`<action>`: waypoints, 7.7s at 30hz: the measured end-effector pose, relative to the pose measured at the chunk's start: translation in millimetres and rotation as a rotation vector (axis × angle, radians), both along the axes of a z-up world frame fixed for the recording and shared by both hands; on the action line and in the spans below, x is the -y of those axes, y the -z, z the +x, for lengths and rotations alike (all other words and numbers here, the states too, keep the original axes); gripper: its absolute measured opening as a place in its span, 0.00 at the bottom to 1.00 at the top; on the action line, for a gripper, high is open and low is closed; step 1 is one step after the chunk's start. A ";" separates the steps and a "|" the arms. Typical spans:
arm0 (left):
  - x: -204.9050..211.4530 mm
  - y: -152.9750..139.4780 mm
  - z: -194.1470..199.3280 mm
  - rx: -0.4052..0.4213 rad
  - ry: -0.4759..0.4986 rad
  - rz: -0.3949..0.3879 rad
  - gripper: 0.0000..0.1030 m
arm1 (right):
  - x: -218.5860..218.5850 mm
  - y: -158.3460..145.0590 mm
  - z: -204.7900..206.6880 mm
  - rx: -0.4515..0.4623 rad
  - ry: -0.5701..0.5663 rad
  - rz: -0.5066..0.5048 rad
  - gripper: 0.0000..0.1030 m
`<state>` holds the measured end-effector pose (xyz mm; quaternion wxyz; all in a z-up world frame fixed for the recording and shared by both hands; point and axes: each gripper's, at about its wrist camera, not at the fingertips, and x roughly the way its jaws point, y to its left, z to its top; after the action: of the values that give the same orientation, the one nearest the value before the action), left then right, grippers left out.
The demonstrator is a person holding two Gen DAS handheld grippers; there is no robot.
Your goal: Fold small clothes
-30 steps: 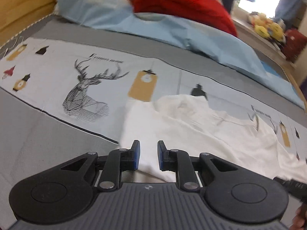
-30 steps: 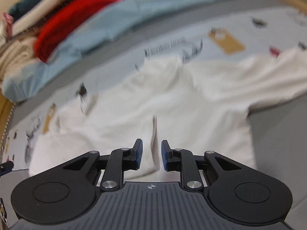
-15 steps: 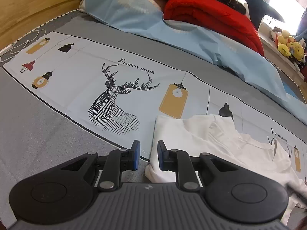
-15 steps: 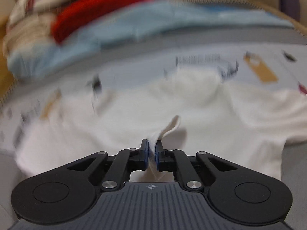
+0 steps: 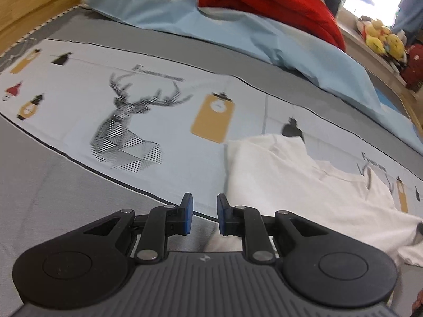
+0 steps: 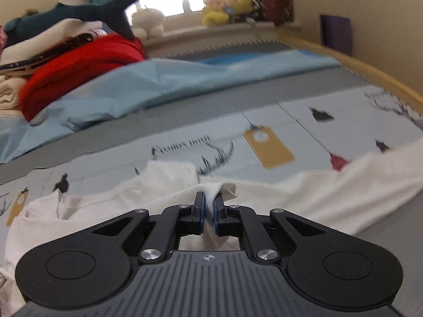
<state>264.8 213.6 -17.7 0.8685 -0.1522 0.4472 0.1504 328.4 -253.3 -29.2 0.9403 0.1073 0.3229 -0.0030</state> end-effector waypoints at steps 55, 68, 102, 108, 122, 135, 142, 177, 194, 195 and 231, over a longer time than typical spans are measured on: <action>-15.2 62.7 79.4 0.050 0.044 -0.075 0.03 | 4.8 25.8 28.6 -0.235 0.039 0.029 0.17; 6.4 79.1 60.7 -0.246 0.288 -0.068 0.02 | -3.9 26.7 29.7 -0.242 -0.021 0.054 0.17; 161.7 -24.0 -84.2 0.081 0.414 0.289 0.42 | 161.7 -10.1 -48.0 -0.062 0.281 0.169 0.04; 180.1 -1.0 -66.2 0.074 0.456 0.382 0.42 | 274.5 29.9 -65.9 -0.069 0.583 0.234 0.09; 175.5 13.7 -49.3 0.018 0.488 0.375 0.42 | 384.8 105.8 -51.6 0.053 0.776 0.573 0.35; 171.7 9.9 -52.3 0.025 0.497 0.363 0.42 | 366.7 81.5 -40.3 0.129 0.804 0.435 0.01; 154.7 -2.8 -61.8 0.057 0.470 0.332 0.42 | 309.1 16.5 -33.7 0.241 0.664 0.350 0.01; 57.3 -12.3 -63.7 0.053 0.207 -0.002 0.41 | -13.4 -71.8 -54.4 0.007 -0.112 0.136 0.25; 77.1 57.3 38.3 0.141 0.166 -0.102 0.40 | 88.3 -5.5 -19.0 -0.152 0.282 0.427 0.28; 76.9 61.4 43.9 0.139 0.163 -0.109 0.40 | 89.0 -3.9 -18.7 -0.156 0.285 0.434 0.28; 21.2 50.9 42.1 0.031 0.084 -0.084 0.24 | 40.1 58.6 -1.1 -0.350 0.304 0.615 0.38</action>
<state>306.9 192.3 -68.7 0.8737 -0.1718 0.4456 0.0927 327.2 -293.3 -87.8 0.7838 0.4289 0.4447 -0.0636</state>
